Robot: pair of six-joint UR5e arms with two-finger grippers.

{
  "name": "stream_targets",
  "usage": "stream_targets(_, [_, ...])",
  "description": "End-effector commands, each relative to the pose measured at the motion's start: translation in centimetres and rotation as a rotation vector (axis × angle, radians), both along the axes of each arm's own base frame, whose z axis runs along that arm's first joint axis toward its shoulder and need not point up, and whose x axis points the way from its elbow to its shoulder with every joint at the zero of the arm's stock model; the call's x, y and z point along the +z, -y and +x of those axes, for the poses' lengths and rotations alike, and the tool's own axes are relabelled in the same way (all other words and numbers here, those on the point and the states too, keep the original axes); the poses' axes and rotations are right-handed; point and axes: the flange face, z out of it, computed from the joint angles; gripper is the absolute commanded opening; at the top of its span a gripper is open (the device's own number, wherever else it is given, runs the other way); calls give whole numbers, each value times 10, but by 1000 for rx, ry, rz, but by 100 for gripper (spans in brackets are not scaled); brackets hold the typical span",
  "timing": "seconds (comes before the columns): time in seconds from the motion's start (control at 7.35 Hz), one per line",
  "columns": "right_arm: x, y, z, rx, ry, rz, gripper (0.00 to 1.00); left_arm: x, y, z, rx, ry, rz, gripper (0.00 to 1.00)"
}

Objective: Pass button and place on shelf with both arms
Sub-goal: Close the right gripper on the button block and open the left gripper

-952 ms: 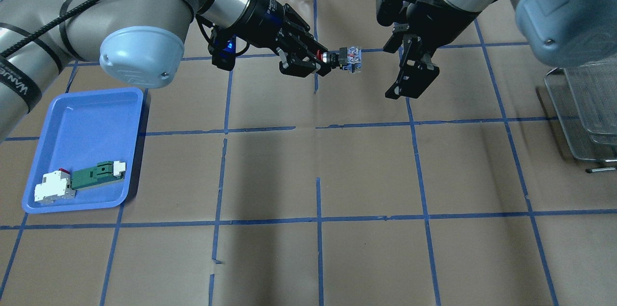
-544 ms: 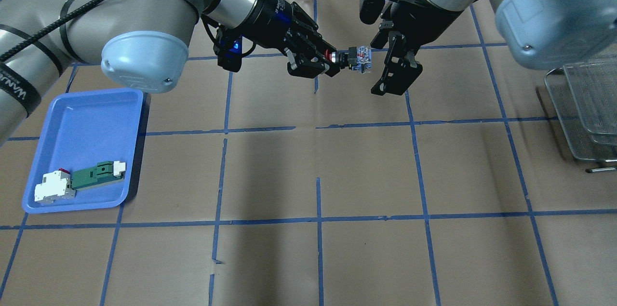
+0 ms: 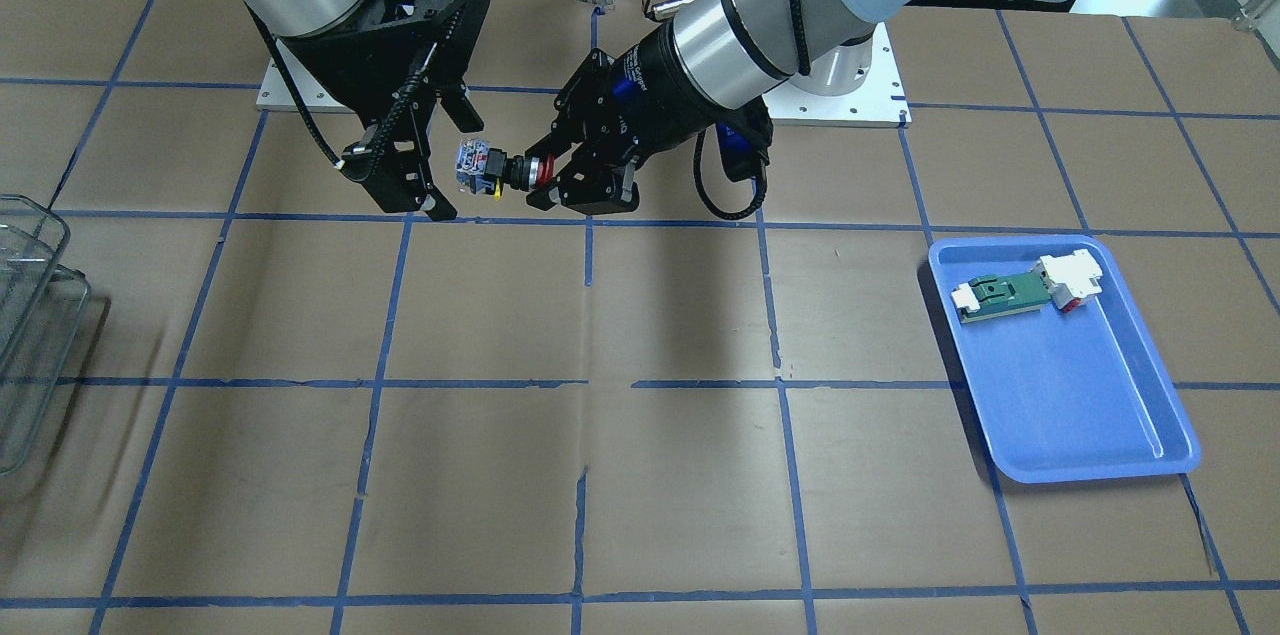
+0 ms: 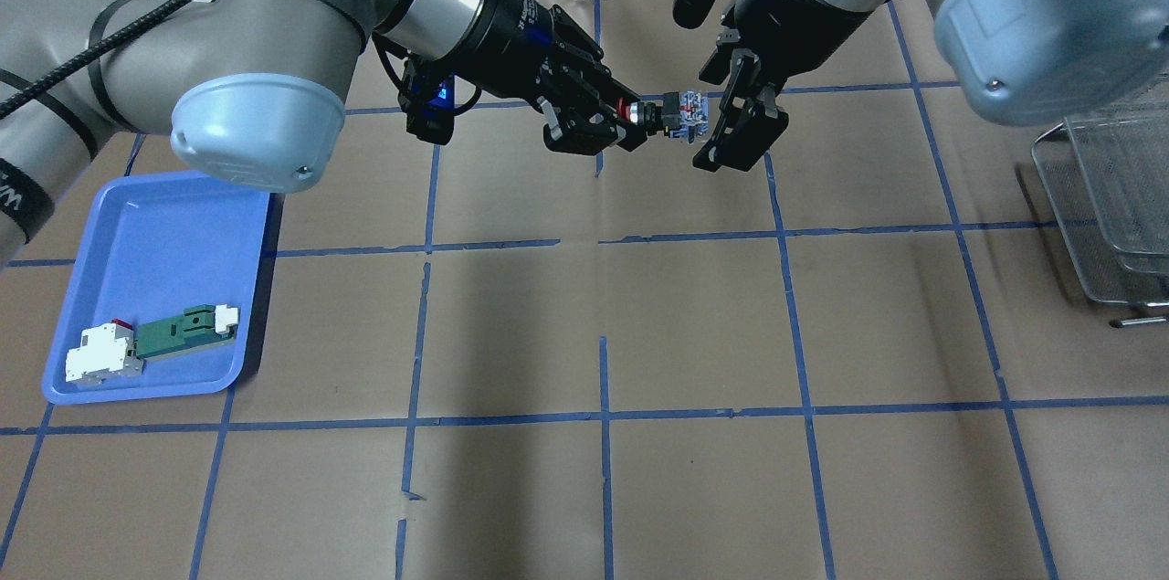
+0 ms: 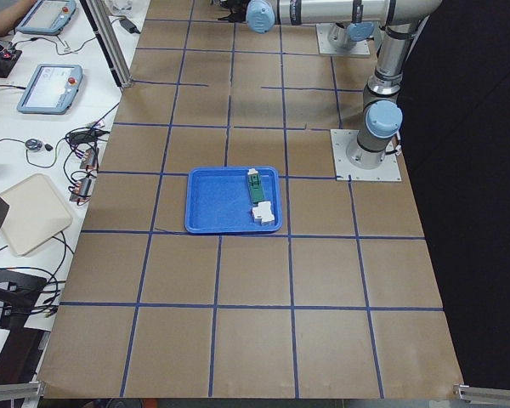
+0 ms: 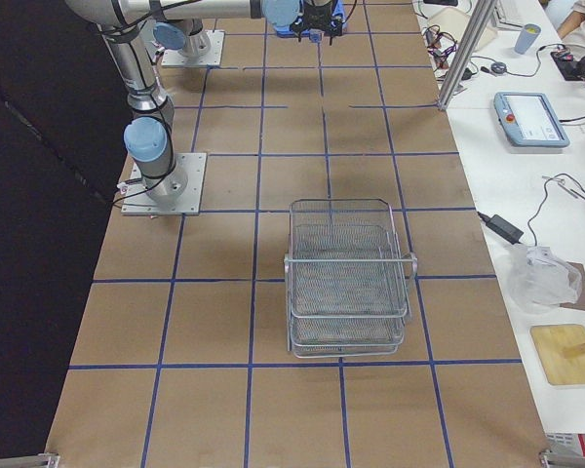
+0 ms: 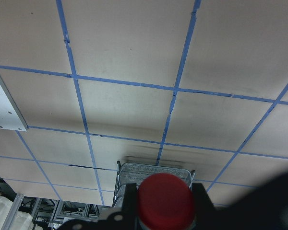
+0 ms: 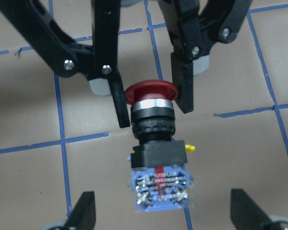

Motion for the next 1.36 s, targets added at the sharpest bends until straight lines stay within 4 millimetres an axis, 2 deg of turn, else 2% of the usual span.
stream_targets(0.0, [0,0,2,-20,6,5,100,4,-3,-1,-3,-23,1,0])
stream_targets(0.27, [1,-1,15,0,10,-20,100,7,-5,-1,-3,-26,-3,0])
stream_targets(0.54, [4,-5,15,0,8,-21,98,9,-6,-1,-3,-27,-8,0])
stream_targets(0.82, [7,-6,13,2,-2,-28,77,13,-8,0,-3,-29,-14,0])
stream_targets(1.09, [9,-6,14,2,5,-35,64,16,-10,0,-3,-30,-20,0])
stream_targets(1.22, [11,-9,15,7,10,-39,53,16,-10,0,-3,-30,-20,0])
